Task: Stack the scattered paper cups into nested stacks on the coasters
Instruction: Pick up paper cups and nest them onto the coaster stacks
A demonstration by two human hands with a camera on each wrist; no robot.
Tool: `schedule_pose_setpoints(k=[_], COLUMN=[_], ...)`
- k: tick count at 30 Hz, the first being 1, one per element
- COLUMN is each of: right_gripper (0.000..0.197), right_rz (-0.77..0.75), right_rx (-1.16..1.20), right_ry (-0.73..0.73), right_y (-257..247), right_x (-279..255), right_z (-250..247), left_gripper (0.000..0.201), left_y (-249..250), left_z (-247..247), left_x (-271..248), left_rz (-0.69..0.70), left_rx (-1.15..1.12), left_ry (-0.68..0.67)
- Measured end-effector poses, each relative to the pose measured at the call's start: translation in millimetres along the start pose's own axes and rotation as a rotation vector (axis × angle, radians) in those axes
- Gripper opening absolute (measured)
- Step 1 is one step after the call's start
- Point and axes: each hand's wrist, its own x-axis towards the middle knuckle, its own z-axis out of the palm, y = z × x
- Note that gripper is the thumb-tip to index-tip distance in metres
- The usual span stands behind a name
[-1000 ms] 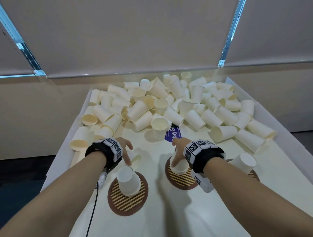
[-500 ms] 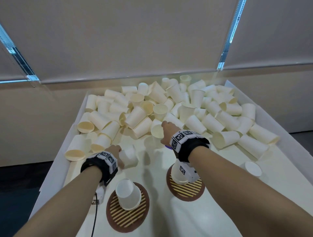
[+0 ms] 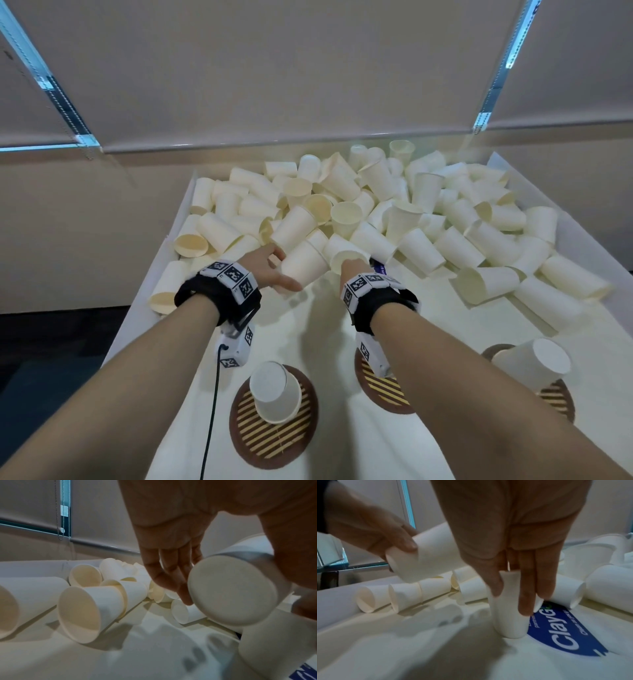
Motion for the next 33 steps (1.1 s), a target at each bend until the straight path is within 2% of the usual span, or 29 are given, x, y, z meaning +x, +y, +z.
schedule_pose_setpoints(k=[1,2,4,5,6,7,9,10,12,14,16,17,20,22,24,25,28,29,31,33], right_gripper=[0.043,0.042,0.019,0.015,0.017,0.02,0.031,0.032,0.017,0.025,0.027,0.028,0.06,0.07,0.076,0.075,0.055,0.06,0.064,0.058], right_rz=[-0.096,-0.069,-0.105,-0.119,-0.076,-0.08,-0.055,-0.064,-0.003,0.073,0.001,0.017,0.044,0.048,0.008,-0.014,-0.033,-0.025,-0.018,-0.035], right_rx=[-0.14,-0.091,0.005,0.016,0.149,0.181,0.29,0.347,0.364,0.437,0.569,0.61,0.526,0.396,0.318,0.293,0.253,0.218,0.106,-0.034], right_ry=[0.114,0.156,0.104,0.1,0.111,0.098,-0.014,-0.054,-0.112,-0.198,-0.233,-0.237,-0.346,-0.339,-0.344,-0.356,-0.415,-0.423,-0.437,-0.437], right_y=[1,-2,-6,-12,-17,-14,-12,-12,-10,-7,-2,1,8,12,19,24,39,44,58,70], right_x=[2,1,12,15,14,12,13,8,3,-3,-9,-11,-22,-36,-50,-55,-64,-66,-62,-62], right_z=[1,-4,-16,-26,-41,-45,-59,-62,-68,-65,-64,-66,-73,-81,-93,-98,-109,-110,-109,-104], left_gripper=[0.063,0.059,0.05,0.048,0.047,0.047,0.046,0.044,0.041,0.038,0.038,0.044,0.075,0.077,0.069,0.061,0.045,0.043,0.05,0.063], left_y=[0,0,0,-1,0,1,6,11,23,38,52,59,77,88,98,102,113,116,120,121], left_z=[-1,-3,-8,-11,-13,-15,-15,-15,-13,-9,-4,-1,12,21,29,33,44,48,59,72], left_x=[0,-1,-4,-4,-5,-8,-13,-16,-23,-29,-33,-35,-42,-47,-48,-48,-55,-60,-70,-77], left_rz=[0.003,0.001,-0.007,-0.009,-0.012,-0.014,-0.001,0.019,0.073,0.122,0.136,0.135,0.124,0.131,0.12,0.123,0.183,0.223,0.293,0.344], left_rx=[-0.004,-0.015,-0.073,-0.124,-0.189,-0.257,-0.356,-0.383,-0.42,-0.431,-0.444,-0.448,-0.41,-0.389,-0.372,-0.345,-0.195,-0.135,-0.032,0.056], left_ry=[-0.006,0.003,0.05,0.068,0.079,0.083,0.068,0.049,0.0,-0.032,-0.019,-0.01,0.0,0.022,0.044,0.056,0.084,0.085,0.065,0.028])
